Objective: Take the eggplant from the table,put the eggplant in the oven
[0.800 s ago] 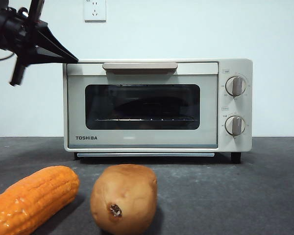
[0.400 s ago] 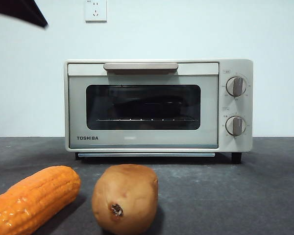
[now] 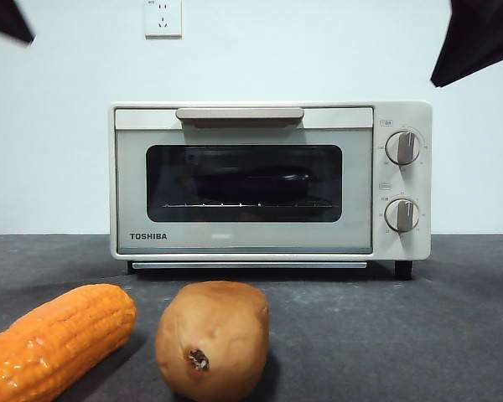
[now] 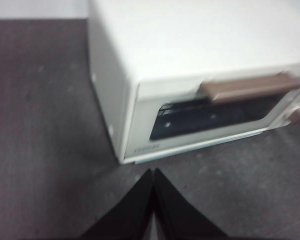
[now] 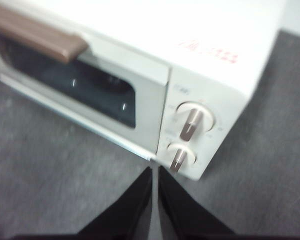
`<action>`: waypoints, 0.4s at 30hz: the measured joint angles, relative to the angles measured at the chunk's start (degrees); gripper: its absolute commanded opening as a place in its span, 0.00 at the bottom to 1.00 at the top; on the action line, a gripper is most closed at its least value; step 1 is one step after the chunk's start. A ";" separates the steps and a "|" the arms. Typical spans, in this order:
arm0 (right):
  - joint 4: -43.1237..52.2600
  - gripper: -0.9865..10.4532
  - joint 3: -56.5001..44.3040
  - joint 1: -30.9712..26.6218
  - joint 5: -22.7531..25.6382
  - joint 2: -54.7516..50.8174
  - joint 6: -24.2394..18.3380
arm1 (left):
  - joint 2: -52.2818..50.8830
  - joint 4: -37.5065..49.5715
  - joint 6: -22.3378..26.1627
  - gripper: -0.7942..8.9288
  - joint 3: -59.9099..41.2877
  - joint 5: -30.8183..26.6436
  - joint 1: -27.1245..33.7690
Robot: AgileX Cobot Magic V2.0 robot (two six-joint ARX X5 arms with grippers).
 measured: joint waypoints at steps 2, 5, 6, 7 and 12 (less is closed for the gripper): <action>4.09 0.09 -3.74 -0.46 0.22 -3.04 1.01 | -2.27 2.16 -0.61 0.09 -3.98 -1.95 -0.52; 8.13 0.09 -8.57 -0.87 2.86 -6.95 1.92 | -4.39 4.07 -1.14 0.09 -7.56 -2.36 -0.76; 8.83 0.09 -9.64 -0.87 4.04 -7.80 2.01 | -4.50 3.78 -1.33 0.09 -7.89 -2.36 -0.76; 9.18 0.09 -10.32 -0.87 4.92 -8.39 2.03 | -4.46 3.28 -1.62 0.09 -7.91 -2.36 -0.76; 10.51 0.09 -10.64 -0.96 5.77 -8.63 2.38 | -4.37 2.75 -2.23 0.09 -7.91 -2.36 -0.76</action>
